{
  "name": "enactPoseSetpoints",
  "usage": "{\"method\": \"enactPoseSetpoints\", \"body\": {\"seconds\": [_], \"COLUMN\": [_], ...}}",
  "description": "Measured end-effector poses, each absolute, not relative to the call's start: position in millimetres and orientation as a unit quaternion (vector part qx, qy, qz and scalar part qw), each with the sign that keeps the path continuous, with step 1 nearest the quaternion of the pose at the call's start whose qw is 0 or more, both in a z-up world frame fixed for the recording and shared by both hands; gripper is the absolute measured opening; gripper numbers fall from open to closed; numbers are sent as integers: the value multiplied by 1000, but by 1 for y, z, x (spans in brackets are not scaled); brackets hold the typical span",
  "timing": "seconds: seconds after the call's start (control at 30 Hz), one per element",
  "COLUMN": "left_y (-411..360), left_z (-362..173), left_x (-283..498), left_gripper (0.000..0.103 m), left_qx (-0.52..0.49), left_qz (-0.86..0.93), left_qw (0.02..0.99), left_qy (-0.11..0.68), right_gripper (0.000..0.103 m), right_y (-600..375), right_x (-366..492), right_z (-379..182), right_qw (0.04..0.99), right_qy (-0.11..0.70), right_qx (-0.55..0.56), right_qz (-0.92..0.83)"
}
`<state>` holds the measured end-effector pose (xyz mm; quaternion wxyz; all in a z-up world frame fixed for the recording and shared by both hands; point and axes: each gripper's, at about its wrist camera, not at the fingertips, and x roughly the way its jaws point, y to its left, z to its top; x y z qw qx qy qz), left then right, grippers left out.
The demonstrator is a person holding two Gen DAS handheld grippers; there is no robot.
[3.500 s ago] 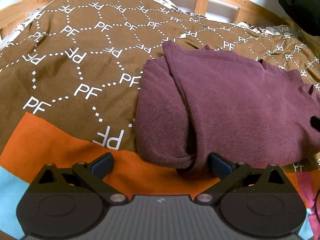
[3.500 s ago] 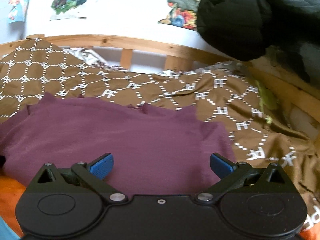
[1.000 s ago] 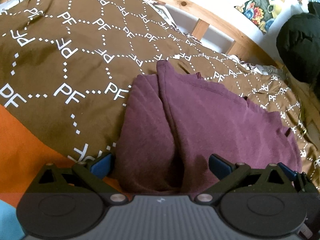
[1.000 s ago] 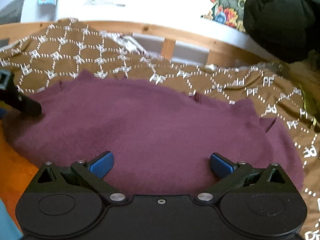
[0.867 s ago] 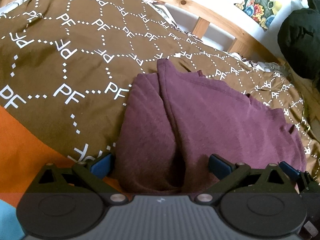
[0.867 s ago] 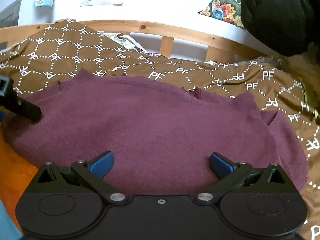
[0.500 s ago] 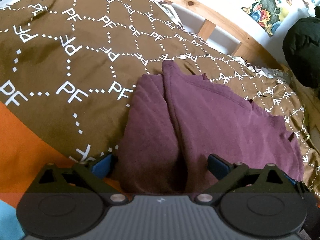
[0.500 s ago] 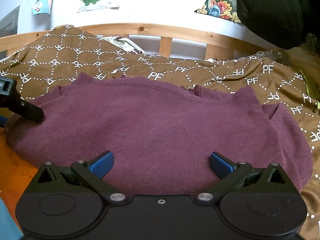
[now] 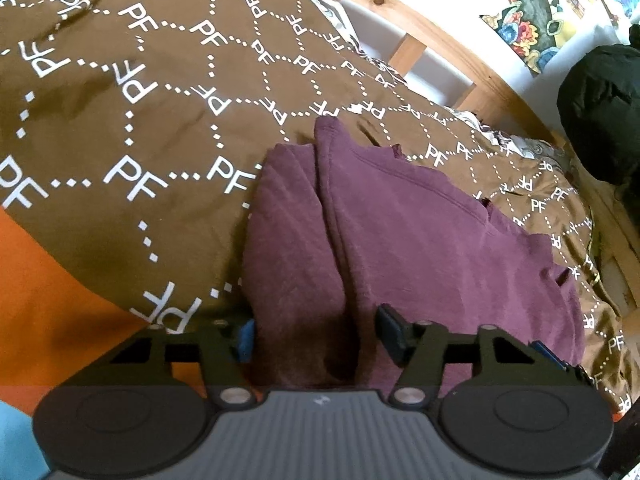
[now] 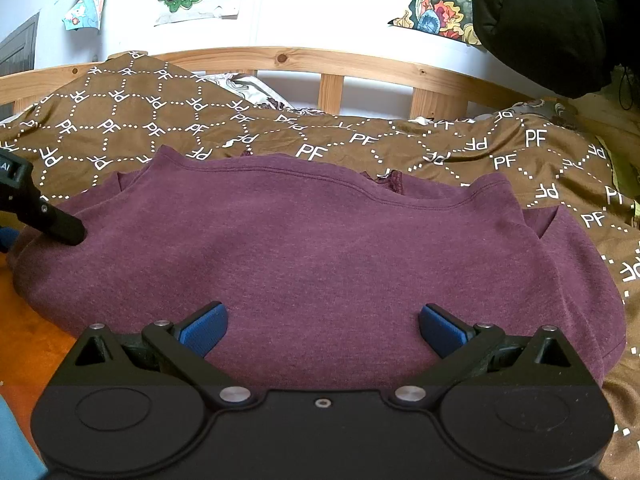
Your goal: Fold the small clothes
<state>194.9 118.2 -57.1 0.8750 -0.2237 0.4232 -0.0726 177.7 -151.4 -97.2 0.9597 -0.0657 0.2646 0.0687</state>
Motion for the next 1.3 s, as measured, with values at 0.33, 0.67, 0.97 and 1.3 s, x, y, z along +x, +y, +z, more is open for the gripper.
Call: {"method": "enactPoseSetpoints", "body": {"seconds": [0.33, 0.67, 0.97, 1.3], "left_y": [105, 43, -65, -147], "left_z": [-41, 7, 40, 5], "left_x": [197, 205, 221, 213], "left_gripper": [18, 14, 13, 10], "left_qx": [-198, -90, 3, 64], "left_qz": [-81, -89, -176, -238], "left_qw": [885, 917, 923, 892], "left_qy": [414, 379, 342, 378], "right_gripper": [103, 102, 103, 103], "right_y": [-153, -187, -274, -328], "right_x": [181, 167, 150, 134], "right_z": [-95, -64, -30, -35], "right_qw": [957, 967, 975, 971], "right_qy": [273, 248, 219, 221], "right_qx": [-60, -44, 5, 19], "right_qz": [71, 45, -38, -89]}}
